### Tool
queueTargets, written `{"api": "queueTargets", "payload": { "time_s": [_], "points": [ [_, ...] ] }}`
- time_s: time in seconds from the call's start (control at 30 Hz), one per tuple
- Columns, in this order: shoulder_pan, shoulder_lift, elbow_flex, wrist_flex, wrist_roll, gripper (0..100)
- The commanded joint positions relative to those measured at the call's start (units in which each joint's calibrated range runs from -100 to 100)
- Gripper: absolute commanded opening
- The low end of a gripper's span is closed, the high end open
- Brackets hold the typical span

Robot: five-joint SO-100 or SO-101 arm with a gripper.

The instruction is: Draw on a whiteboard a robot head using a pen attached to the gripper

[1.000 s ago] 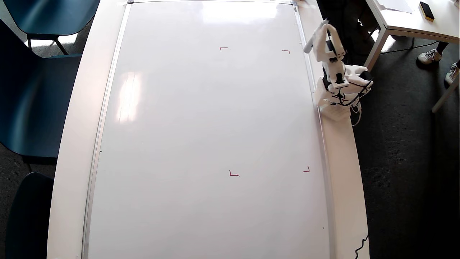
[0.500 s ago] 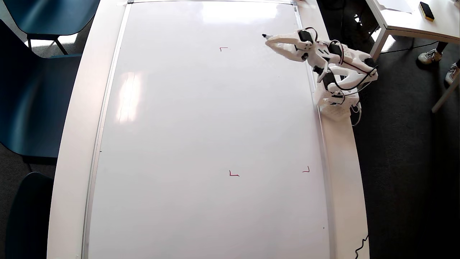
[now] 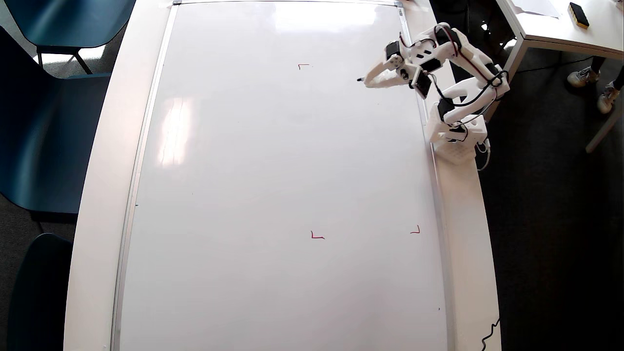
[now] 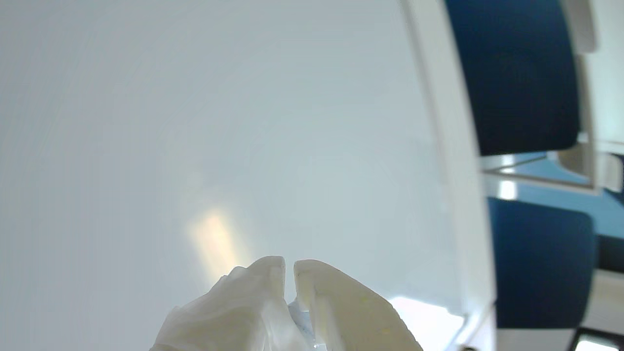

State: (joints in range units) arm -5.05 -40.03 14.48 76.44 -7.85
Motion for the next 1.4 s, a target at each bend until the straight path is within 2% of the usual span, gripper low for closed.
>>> {"api": "queueTargets", "payload": {
  "time_s": [0.0,0.1,0.27,0.6,0.87,1.03,1.3,1.37],
  "points": [
    [1.6,7.8,-10.4,14.4,0.0,1],
    [4.4,16.4,-19.2,20.6,0.0,1],
    [8.8,24.6,-28.4,23.6,1.4,1],
    [9.4,33.5,-26.8,23.6,4.6,1],
    [4.9,44.5,-22.2,23.6,5.4,1],
    [-0.1,53.8,-30.2,23.6,5.5,1],
    [-5.3,57.4,-38.2,23.4,5.4,1],
    [-6.5,58.0,-38.6,21.8,3.8,1]
  ]
}}
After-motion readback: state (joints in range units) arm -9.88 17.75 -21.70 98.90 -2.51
